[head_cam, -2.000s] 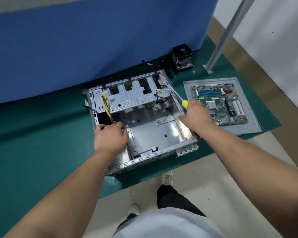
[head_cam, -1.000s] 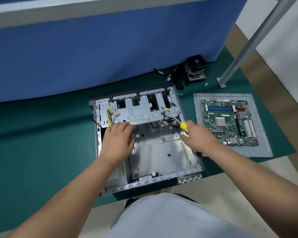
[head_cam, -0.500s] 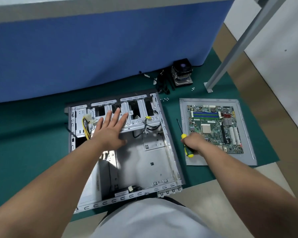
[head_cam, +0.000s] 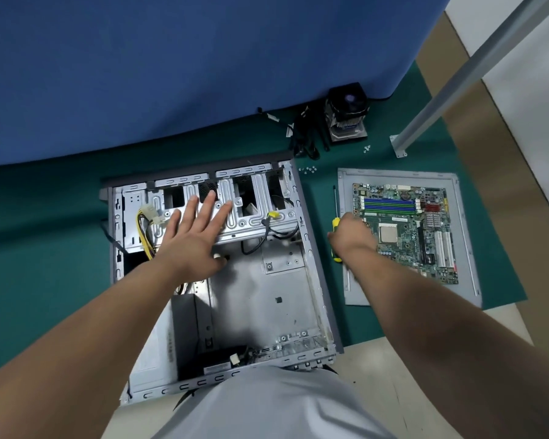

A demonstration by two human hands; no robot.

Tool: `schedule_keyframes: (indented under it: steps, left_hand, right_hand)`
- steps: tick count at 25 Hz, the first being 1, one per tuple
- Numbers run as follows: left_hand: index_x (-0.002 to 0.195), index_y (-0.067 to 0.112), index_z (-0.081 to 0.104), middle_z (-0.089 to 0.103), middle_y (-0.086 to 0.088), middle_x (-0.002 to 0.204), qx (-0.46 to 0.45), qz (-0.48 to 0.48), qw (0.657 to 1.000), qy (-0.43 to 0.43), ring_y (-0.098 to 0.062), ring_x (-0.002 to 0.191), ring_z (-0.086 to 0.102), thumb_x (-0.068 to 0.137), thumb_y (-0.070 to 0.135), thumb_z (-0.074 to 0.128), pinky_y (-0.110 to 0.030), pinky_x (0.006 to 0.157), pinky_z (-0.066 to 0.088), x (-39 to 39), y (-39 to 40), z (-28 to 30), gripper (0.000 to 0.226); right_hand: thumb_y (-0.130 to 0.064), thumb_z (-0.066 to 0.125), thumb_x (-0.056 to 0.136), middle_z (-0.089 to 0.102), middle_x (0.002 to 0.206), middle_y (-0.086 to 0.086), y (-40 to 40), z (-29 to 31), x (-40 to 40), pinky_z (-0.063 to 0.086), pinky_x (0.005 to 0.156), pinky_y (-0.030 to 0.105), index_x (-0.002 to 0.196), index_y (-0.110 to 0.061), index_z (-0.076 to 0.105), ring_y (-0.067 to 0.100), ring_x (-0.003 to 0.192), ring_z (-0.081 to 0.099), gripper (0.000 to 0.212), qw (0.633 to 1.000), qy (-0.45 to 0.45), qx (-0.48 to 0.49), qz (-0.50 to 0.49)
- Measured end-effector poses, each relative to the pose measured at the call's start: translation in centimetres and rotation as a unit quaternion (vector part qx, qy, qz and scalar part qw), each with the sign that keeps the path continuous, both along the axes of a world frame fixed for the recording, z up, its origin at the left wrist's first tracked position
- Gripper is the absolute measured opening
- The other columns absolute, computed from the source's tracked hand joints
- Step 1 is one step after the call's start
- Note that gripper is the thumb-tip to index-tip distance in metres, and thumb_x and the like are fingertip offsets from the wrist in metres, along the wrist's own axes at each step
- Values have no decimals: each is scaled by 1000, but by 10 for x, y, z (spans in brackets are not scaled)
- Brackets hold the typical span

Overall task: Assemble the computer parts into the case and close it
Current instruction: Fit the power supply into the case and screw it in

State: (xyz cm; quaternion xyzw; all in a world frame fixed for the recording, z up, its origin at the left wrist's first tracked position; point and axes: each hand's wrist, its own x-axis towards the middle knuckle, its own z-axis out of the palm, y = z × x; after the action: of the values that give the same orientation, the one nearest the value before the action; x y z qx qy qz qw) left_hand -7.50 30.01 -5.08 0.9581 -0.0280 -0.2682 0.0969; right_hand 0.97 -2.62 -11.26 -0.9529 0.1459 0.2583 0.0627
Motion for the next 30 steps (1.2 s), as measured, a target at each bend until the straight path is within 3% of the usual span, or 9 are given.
schedule_keyframes:
  steps: [3,9,12,15,17,19,25,28,30]
  left_hand:
    - [144,57,-36,-48,19,153,-7,0,1000,9,-14,142,-45,88,47,64,-42,121,-20,1,0,2,116]
    - [153,55,-21,-37,16,162,-49,11,999,15,-14,149,-37,90,61,57,-44,123,-18,-3,-4,14,101]
    - [159,42,26,6,10,172,-172,55,979,-100,-14,158,-6,96,40,60,-41,124,-3,-19,2,27,72]
    - [134,30,56,50,3,143,-147,184,910,-340,-22,136,39,93,29,65,-41,100,23,-50,17,34,42]
    - [127,22,54,53,-5,127,-73,337,877,-334,-30,120,45,89,34,70,-42,90,25,-58,35,33,43]
    - [117,18,59,59,-7,117,-28,405,885,-228,-33,115,50,89,43,71,-44,91,30,-55,53,33,39]
    - [78,13,58,60,-6,84,-78,173,961,-201,-31,81,59,96,32,69,-36,64,39,-23,74,41,28]
    - [80,8,60,59,-6,83,-95,111,976,-161,-31,81,59,95,28,72,-38,63,42,-9,81,39,27]
    - [101,11,71,65,-6,95,-121,109,975,-151,-30,91,63,93,28,75,-37,73,47,-7,87,39,19]
  right_hand:
    - [-38,57,101,48,137,20,-1,5,-10,49,88,42,137,-5,44,40,118,57,51,999,-22,26,-7]
    - [-53,43,104,54,136,10,35,60,-62,39,95,31,133,-12,55,26,122,55,51,949,-168,266,-21]
    - [-40,50,104,47,148,12,66,69,-92,47,96,41,151,-13,35,32,122,57,57,962,-135,234,37]
    - [-19,48,102,52,139,18,79,69,-101,44,68,38,150,-12,27,35,85,59,52,977,-145,156,30]
    - [-15,47,101,56,127,20,81,72,-99,38,63,37,146,-11,29,32,74,51,49,979,-153,133,26]
    - [-14,47,100,58,120,20,81,73,-100,38,63,37,145,-10,31,33,72,50,48,979,-160,127,27]
    - [-12,48,99,59,107,17,83,75,-100,38,61,36,142,-9,33,33,70,52,45,979,-165,114,31]
    - [-13,48,99,59,109,18,84,74,-100,37,60,35,140,-11,32,33,70,52,44,982,-154,108,23]
    - [-17,51,99,54,130,20,82,75,-99,40,65,35,148,-11,27,36,79,58,54,982,-146,113,31]
